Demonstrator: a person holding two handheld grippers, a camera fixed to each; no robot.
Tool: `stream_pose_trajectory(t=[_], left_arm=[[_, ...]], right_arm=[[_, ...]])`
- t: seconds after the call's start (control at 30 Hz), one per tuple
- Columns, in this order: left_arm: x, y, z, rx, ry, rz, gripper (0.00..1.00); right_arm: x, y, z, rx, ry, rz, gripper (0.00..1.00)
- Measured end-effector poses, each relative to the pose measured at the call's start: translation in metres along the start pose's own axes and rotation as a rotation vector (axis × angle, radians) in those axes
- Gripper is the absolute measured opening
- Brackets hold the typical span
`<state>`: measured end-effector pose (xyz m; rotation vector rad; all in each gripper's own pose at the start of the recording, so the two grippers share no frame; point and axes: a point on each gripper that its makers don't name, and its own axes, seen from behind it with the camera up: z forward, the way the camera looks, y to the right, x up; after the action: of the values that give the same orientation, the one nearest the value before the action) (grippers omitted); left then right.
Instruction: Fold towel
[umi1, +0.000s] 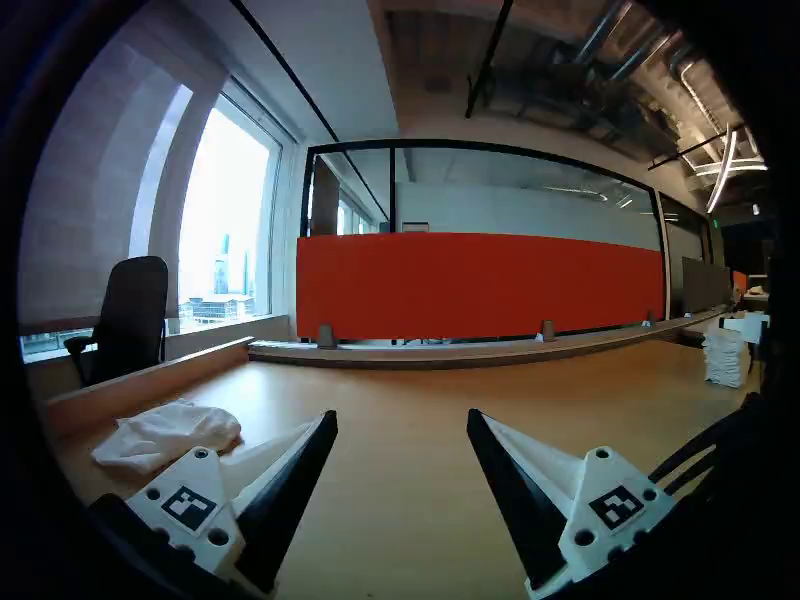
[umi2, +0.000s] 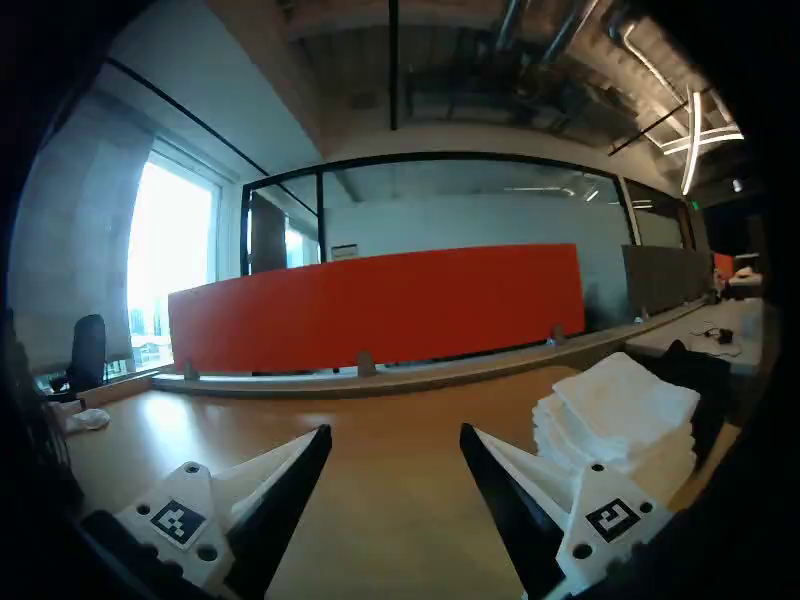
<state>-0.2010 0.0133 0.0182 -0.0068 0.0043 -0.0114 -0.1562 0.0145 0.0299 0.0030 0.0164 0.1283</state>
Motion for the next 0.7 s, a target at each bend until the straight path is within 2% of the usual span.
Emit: stream_pose_trajectory(t=[0.4,0.7], left_arm=[[0.0,0.0,0.0,0.0,0.0,0.0,0.96],[0.0,0.0,0.0,0.0,0.0,0.0,0.96]], right_arm=[[-0.014,-0.004,-0.002,-0.002,-0.014,-0.049,0.99],[-0.024,-0.008,-0.001,-0.017,-0.014,-0.116,0.99]])
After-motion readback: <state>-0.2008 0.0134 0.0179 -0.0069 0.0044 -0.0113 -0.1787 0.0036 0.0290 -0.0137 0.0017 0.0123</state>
